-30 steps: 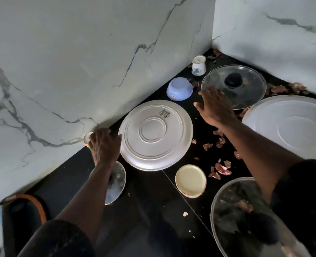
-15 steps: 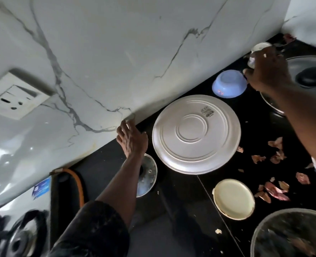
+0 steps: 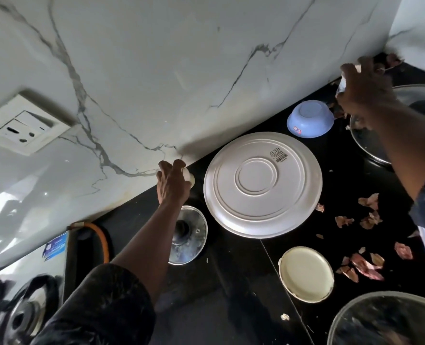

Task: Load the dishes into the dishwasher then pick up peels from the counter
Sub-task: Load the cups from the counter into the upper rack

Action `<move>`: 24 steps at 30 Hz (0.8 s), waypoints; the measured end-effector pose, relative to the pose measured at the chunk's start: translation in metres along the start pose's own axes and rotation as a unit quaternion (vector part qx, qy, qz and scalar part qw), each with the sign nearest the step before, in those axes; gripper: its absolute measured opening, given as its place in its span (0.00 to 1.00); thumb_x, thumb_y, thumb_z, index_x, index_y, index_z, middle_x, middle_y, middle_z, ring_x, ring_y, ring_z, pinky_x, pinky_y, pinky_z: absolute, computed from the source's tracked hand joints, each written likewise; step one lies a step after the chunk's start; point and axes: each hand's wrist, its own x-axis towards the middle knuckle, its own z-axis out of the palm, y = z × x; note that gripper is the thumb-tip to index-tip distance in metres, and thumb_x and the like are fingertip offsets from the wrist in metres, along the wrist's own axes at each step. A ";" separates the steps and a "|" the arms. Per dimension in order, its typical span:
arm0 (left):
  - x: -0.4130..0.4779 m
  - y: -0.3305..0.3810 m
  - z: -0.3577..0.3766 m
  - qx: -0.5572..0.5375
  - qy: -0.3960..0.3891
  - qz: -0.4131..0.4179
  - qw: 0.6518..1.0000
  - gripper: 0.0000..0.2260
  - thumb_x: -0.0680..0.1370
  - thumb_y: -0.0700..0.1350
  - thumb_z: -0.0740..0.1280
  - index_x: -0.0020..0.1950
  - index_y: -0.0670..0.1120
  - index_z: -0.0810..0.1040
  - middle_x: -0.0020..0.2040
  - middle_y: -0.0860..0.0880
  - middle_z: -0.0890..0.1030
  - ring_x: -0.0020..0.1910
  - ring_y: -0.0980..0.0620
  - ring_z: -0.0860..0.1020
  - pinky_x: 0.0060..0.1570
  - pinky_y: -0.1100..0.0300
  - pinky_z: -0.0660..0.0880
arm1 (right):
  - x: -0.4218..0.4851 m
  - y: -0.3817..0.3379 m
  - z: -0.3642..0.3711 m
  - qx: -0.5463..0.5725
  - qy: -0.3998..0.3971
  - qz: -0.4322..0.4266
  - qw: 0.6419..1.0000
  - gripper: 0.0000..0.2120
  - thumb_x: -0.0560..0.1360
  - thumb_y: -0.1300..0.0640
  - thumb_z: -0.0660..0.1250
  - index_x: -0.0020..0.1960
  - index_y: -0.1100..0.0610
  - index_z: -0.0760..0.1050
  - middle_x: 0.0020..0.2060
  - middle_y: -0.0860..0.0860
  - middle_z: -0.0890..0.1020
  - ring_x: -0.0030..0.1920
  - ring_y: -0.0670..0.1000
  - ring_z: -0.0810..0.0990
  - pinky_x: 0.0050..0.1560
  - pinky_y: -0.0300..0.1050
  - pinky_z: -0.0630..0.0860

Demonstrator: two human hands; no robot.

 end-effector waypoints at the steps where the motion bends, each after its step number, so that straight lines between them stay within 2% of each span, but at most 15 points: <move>1: 0.001 0.001 -0.001 -0.001 -0.009 -0.001 1.000 0.24 0.73 0.37 0.74 0.66 0.53 0.73 0.64 0.44 0.67 0.62 0.41 0.70 0.49 0.52 0.72 | 0.001 0.001 0.001 -0.006 -0.010 0.002 1.000 0.27 0.75 0.59 0.68 0.71 0.54 0.64 0.74 0.61 0.60 0.68 0.72 0.67 0.66 0.65 0.68; 3: 0.002 0.003 -0.003 -0.001 -0.024 0.004 1.000 0.24 0.74 0.39 0.74 0.66 0.54 0.72 0.64 0.44 0.70 0.63 0.41 0.69 0.49 0.53 0.71 | 0.001 0.006 0.006 -0.016 -0.017 0.001 1.000 0.26 0.76 0.61 0.67 0.72 0.55 0.65 0.74 0.61 0.60 0.68 0.72 0.67 0.65 0.65 0.68; 6: 0.001 0.004 -0.003 -0.003 -0.029 0.017 0.999 0.24 0.74 0.39 0.73 0.67 0.54 0.71 0.64 0.45 0.72 0.64 0.42 0.69 0.49 0.53 0.71 | -0.002 0.008 0.010 -0.021 -0.021 0.004 1.000 0.27 0.74 0.65 0.67 0.71 0.57 0.66 0.71 0.64 0.62 0.63 0.74 0.71 0.63 0.64 0.71; 11: -0.001 0.004 -0.001 -0.001 -0.025 0.027 0.999 0.23 0.74 0.40 0.74 0.65 0.54 0.71 0.63 0.45 0.72 0.63 0.42 0.68 0.51 0.50 0.73 | -0.011 0.004 0.006 -0.001 0.015 -0.023 1.000 0.16 0.72 0.65 0.68 0.58 0.56 0.69 0.64 0.65 0.66 0.56 0.72 0.74 0.58 0.63 0.76; 13: 0.000 0.003 0.000 -0.001 -0.025 0.028 0.999 0.24 0.74 0.40 0.75 0.65 0.54 0.72 0.63 0.45 0.72 0.64 0.42 0.68 0.51 0.50 0.73 | -0.018 0.000 0.006 0.027 0.023 -0.021 0.999 0.14 0.74 0.63 0.68 0.58 0.57 0.71 0.65 0.64 0.65 0.55 0.72 0.73 0.58 0.62 0.75; 17: 0.002 0.001 0.002 -0.008 -0.018 0.035 0.999 0.24 0.74 0.39 0.74 0.66 0.53 0.73 0.63 0.44 0.72 0.63 0.42 0.68 0.51 0.51 0.71 | -0.031 -0.009 0.013 0.069 0.045 -0.031 0.996 0.15 0.76 0.64 0.65 0.61 0.56 0.70 0.66 0.66 0.65 0.58 0.72 0.72 0.53 0.61 0.75; 20: 0.002 0.000 0.002 -0.034 -0.003 0.019 0.999 0.23 0.74 0.39 0.74 0.67 0.53 0.73 0.63 0.44 0.72 0.64 0.42 0.68 0.49 0.53 0.70 | -0.036 -0.014 0.010 0.067 0.042 -0.043 0.996 0.13 0.77 0.64 0.63 0.61 0.59 0.70 0.62 0.68 0.70 0.57 0.73 0.73 0.55 0.63 0.74; 22: 0.001 0.000 0.002 -0.045 0.007 0.009 0.999 0.23 0.74 0.39 0.73 0.67 0.52 0.73 0.64 0.43 0.72 0.64 0.41 0.69 0.49 0.54 0.69 | -0.041 -0.017 0.004 0.051 0.039 -0.050 0.997 0.13 0.77 0.64 0.64 0.61 0.63 0.70 0.60 0.70 0.72 0.57 0.73 0.73 0.58 0.63 0.71; 24: -0.002 0.002 0.000 -0.048 0.020 0.007 0.999 0.23 0.75 0.39 0.73 0.67 0.52 0.73 0.65 0.43 0.72 0.64 0.41 0.69 0.50 0.55 0.68 | -0.049 -0.019 -0.005 0.043 0.054 -0.060 0.996 0.17 0.75 0.64 0.68 0.62 0.63 0.69 0.61 0.69 0.72 0.58 0.71 0.72 0.60 0.62 0.69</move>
